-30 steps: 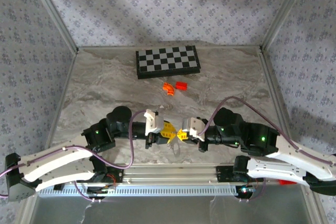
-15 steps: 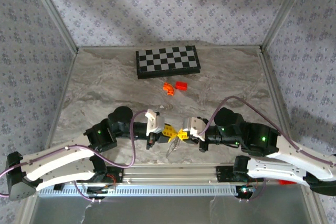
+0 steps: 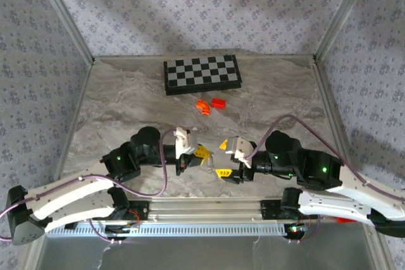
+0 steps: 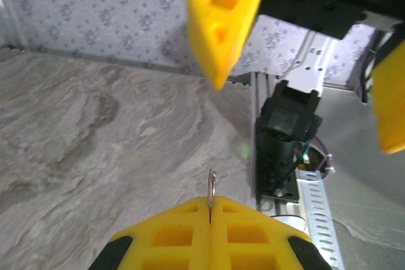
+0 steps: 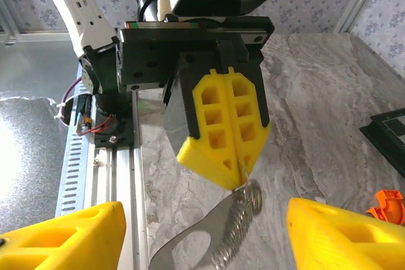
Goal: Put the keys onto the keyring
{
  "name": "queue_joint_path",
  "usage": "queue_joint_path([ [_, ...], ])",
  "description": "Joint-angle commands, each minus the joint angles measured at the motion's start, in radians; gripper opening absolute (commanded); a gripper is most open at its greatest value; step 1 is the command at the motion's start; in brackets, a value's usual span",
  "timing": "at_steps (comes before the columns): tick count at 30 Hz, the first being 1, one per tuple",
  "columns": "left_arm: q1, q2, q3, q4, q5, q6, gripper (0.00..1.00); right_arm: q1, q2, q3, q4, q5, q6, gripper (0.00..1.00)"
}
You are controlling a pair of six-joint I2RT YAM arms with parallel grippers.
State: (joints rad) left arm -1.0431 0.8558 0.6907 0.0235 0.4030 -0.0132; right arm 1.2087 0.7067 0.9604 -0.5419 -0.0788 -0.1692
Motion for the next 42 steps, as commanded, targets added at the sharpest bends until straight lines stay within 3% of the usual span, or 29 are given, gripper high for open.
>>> queue_joint_path([
  [1, 0.025, -0.039, -0.016, -0.004, -0.013, -0.023, 0.0, -0.009, -0.03, -0.026, 0.025, 0.099, 0.041, 0.71],
  [6, 0.058, -0.069, -0.023, -0.046, -0.061, -0.04, 0.0, -0.1, -0.044, -0.066, 0.065, 0.175, 0.11, 0.77],
  [14, 0.173, -0.066, 0.049, -0.165, -0.092, -0.086, 0.0, -0.302, 0.063, -0.123, 0.113, 0.062, 0.251, 0.82],
  [19, 0.305, -0.054, 0.087, -0.23, -0.077, -0.127, 0.0, -0.376, 0.154, -0.155, 0.184, -0.02, 0.283, 0.84],
  [30, 0.55, -0.073, 0.093, -0.297, -0.045, -0.184, 0.0, -0.383, 0.39, -0.168, 0.315, -0.102, 0.286, 0.83],
  [42, 0.66, -0.083, 0.064, -0.292, -0.164, -0.191, 0.0, -0.354, 0.754, -0.045, 0.457, -0.168, 0.384, 0.75],
])
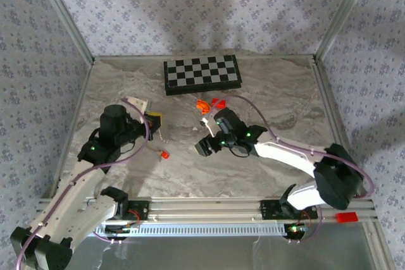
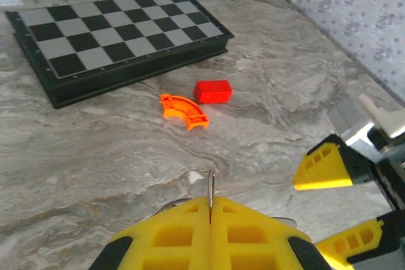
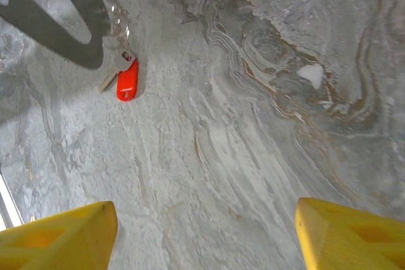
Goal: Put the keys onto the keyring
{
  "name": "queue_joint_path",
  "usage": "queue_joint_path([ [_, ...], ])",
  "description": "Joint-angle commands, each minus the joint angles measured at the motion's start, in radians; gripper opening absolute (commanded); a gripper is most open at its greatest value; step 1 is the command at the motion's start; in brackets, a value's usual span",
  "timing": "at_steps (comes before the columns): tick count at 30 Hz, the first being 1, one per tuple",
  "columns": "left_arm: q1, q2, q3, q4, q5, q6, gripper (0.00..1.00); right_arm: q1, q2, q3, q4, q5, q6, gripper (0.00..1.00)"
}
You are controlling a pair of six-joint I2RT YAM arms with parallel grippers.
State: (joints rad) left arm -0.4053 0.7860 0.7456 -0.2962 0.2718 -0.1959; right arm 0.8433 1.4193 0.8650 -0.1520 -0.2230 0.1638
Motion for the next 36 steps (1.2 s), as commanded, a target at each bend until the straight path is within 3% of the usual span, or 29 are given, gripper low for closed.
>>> queue_joint_path([
  [1, 0.037, -0.01, 0.002, 0.045, -0.03, -0.019, 0.0, 0.018, 0.07, 0.062, 0.084, -0.026, 0.06, 0.75],
  [11, 0.119, 0.035, 0.002, 0.132, -0.041, -0.086, 0.0, 0.071, 0.344, 0.234, 0.166, -0.08, 0.137, 0.68],
  [18, 0.232, 0.064, -0.014, 0.204, 0.049, -0.158, 0.0, 0.085, 0.476, 0.319, 0.196, -0.122, 0.192, 0.61],
  [36, 0.266, 0.024, -0.039, 0.22, 0.037, -0.164, 0.0, 0.124, 0.663, 0.51, 0.126, -0.099, 0.176, 0.46],
])
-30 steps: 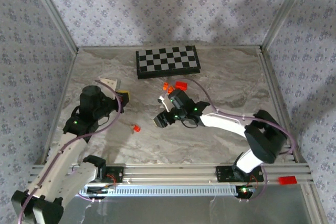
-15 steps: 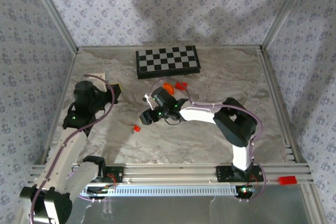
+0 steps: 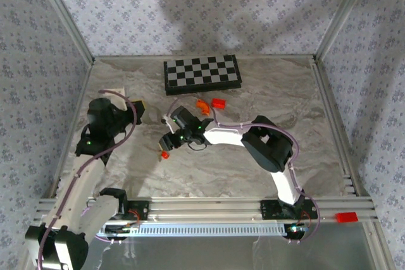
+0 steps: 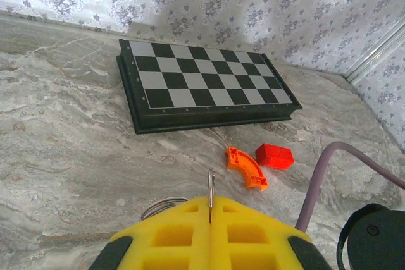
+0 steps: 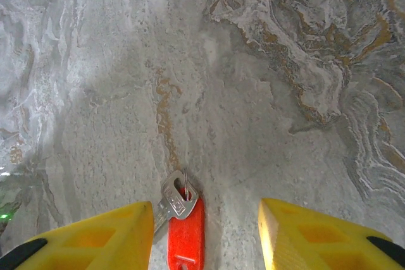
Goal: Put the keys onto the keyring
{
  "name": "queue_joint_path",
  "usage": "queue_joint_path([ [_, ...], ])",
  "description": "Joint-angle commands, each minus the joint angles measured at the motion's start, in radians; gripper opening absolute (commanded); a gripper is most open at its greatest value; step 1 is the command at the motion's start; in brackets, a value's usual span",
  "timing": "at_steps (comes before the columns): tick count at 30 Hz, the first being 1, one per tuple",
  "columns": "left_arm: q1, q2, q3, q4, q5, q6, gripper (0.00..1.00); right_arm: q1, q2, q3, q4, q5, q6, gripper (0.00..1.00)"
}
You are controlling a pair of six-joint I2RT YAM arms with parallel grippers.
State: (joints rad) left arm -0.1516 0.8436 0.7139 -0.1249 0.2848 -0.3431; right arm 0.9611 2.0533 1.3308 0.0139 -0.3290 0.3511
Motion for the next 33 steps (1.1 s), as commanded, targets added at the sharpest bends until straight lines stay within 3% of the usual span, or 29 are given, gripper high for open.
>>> queue_joint_path([
  [1, 0.016, -0.04, -0.012, 0.052, 0.028, -0.02, 0.0, 0.009, 0.035, 0.054, -0.049, 0.01, -0.011, 0.45],
  [33, 0.1, -0.119, -0.022, 0.029, 0.012, -0.046, 0.0, 0.041, 0.146, 0.185, -0.136, 0.007, -0.019, 0.33],
])
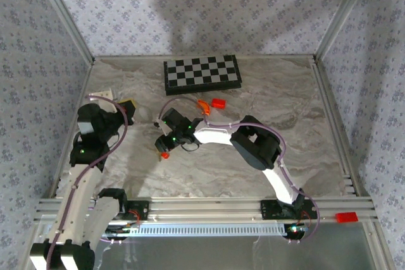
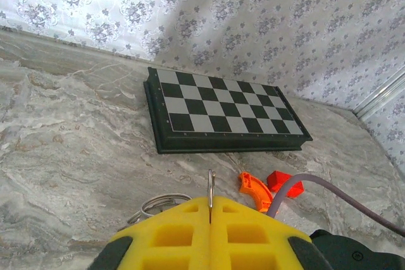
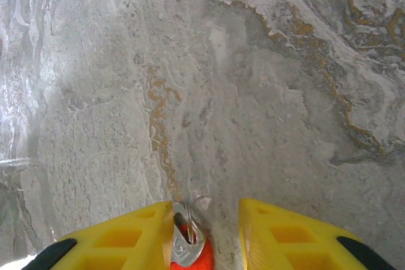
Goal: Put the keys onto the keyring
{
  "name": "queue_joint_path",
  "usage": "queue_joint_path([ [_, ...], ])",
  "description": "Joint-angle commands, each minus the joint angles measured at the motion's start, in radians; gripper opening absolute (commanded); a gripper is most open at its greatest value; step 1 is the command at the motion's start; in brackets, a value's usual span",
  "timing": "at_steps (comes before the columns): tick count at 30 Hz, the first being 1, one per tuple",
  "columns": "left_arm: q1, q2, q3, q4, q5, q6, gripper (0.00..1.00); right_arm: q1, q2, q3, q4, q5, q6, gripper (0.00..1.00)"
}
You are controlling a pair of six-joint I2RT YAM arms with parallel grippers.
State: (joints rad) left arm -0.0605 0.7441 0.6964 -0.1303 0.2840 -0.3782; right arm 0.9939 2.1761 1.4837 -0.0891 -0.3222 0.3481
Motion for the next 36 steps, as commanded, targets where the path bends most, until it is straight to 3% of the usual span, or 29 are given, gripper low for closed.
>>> queue_joint_path([
  [1, 0.01, -0.021, -0.005, 0.035, 0.012, -0.01, 0.0, 0.008, 0.025, 0.033, -0.036, -0.001, -0.017, 0.32],
  [19, 0.018, -0.055, -0.002, 0.012, -0.017, 0.002, 0.0, 0.015, 0.06, 0.088, -0.085, -0.012, -0.025, 0.26],
  [36, 0.018, -0.077, 0.001, -0.005, -0.03, 0.016, 0.0, 0.021, 0.073, 0.119, -0.11, -0.027, -0.031, 0.14],
])
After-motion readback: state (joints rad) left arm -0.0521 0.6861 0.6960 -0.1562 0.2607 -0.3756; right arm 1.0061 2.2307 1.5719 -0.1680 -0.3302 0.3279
